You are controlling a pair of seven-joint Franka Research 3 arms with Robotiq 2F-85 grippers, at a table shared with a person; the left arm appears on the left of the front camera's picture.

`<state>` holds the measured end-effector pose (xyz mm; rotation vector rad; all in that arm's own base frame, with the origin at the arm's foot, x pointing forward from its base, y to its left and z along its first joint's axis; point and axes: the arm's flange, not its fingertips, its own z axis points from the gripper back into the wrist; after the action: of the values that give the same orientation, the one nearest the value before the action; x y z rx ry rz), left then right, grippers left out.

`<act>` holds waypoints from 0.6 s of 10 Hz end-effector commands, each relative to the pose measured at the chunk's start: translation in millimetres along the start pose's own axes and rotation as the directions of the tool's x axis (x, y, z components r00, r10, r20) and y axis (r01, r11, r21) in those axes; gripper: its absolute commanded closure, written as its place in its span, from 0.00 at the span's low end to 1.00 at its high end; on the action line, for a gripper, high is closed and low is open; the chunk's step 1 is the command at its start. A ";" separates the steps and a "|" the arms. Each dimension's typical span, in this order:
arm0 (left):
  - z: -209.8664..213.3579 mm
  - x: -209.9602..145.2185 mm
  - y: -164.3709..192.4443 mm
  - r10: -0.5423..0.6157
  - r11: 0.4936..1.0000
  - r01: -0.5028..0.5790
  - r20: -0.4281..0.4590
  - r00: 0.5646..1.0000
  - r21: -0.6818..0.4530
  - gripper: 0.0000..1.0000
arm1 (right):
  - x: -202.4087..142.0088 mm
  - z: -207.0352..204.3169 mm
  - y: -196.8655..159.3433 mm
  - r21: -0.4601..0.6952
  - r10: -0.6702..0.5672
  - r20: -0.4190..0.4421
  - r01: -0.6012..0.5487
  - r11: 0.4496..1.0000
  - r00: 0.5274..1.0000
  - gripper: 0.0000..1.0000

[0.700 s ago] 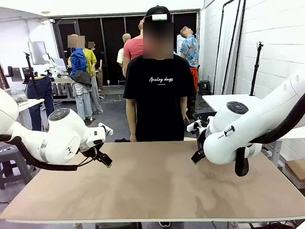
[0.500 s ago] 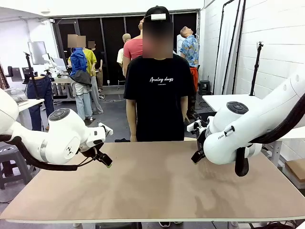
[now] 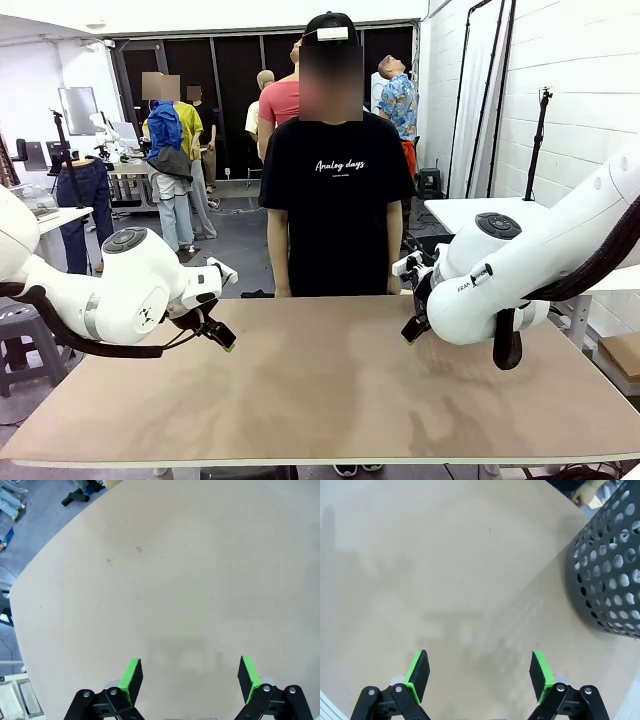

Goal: Fold the training pants.
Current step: Grab both ends of the Training pants handed by a person.

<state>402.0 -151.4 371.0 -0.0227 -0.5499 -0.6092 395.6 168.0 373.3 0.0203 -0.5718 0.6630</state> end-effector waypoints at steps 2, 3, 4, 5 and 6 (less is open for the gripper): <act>0.0 -0.2 0.9 0.002 1.000 -0.002 0.000 1.000 0.001 0.00 | 0.0 0.0 -0.1 0.000 -0.001 0.000 0.001 1.000 1.000 0.00; 0.0 -0.2 0.9 0.002 1.000 -0.002 0.000 1.000 0.001 0.00 | 0.0 0.0 -0.1 0.000 -0.001 0.000 0.001 1.000 1.000 0.00; 0.0 -0.2 0.9 0.002 1.000 -0.002 0.000 1.000 0.001 0.00 | 0.0 0.0 -0.1 0.000 -0.001 0.000 0.001 1.000 1.000 0.00; 0.0 -0.2 0.9 0.002 1.000 -0.002 0.000 1.000 0.001 0.00 | 0.0 0.0 -0.1 0.000 -0.001 0.000 0.001 1.000 1.000 0.00; 0.0 -0.2 0.9 0.002 1.000 -0.002 0.000 1.000 0.001 0.00 | 0.0 0.0 -0.1 0.000 -0.001 0.000 0.001 1.000 1.000 0.00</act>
<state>401.9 -151.4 371.0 -0.0227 -0.5499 -0.6092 395.6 168.0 373.3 0.0203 -0.5718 0.6629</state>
